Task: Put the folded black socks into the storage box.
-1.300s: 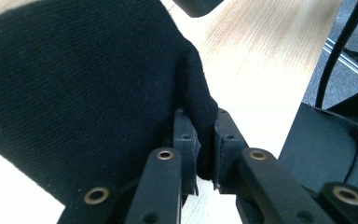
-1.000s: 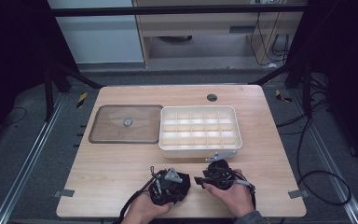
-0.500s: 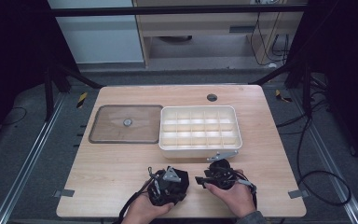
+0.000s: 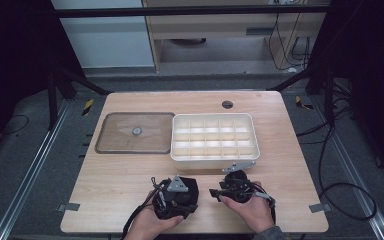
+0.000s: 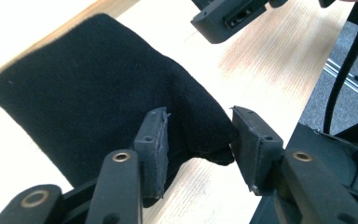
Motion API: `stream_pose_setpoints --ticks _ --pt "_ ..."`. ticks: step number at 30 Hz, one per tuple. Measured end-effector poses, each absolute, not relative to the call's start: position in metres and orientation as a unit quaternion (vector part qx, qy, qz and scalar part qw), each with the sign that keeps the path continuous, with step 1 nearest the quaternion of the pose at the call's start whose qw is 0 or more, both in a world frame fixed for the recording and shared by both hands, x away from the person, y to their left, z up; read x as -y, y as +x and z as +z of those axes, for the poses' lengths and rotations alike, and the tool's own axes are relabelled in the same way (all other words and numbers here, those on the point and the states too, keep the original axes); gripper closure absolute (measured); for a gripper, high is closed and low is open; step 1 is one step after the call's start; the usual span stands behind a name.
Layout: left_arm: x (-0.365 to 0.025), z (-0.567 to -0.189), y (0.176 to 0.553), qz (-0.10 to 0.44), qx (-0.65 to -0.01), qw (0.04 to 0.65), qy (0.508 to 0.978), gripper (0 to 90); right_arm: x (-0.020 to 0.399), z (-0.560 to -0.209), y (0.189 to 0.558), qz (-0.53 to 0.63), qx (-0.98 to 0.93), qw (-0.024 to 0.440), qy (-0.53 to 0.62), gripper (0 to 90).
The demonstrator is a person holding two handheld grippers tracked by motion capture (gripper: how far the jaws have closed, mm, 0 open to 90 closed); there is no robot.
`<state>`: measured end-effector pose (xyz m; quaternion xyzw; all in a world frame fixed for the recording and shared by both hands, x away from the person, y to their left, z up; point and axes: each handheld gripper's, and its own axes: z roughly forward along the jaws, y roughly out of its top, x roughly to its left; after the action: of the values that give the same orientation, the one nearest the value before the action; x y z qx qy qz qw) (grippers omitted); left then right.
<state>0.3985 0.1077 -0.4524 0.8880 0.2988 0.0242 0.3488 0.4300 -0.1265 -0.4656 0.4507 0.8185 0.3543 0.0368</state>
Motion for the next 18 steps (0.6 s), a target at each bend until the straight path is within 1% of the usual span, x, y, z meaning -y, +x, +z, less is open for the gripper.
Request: stream_pose_setpoints --ticks 9,12,15,18 --pt "-0.114 -0.444 0.395 0.023 -0.298 0.363 0.883 49.8 0.128 -0.464 0.430 0.356 -0.817 0.040 0.453 48.3" --pt "-0.119 -0.439 0.394 0.029 -0.300 0.373 0.877 46.5 0.129 -0.462 0.430 0.361 -0.815 0.039 0.452 46.9" --pt "-0.126 -0.434 0.396 0.048 -0.307 0.376 0.873 40.5 0.129 -0.458 0.429 0.366 -0.813 0.038 0.451 43.8" --pt "-0.137 -0.430 0.400 0.065 -0.322 0.375 0.867 32.0 0.127 -0.452 0.429 0.374 -0.812 0.041 0.447 39.3"
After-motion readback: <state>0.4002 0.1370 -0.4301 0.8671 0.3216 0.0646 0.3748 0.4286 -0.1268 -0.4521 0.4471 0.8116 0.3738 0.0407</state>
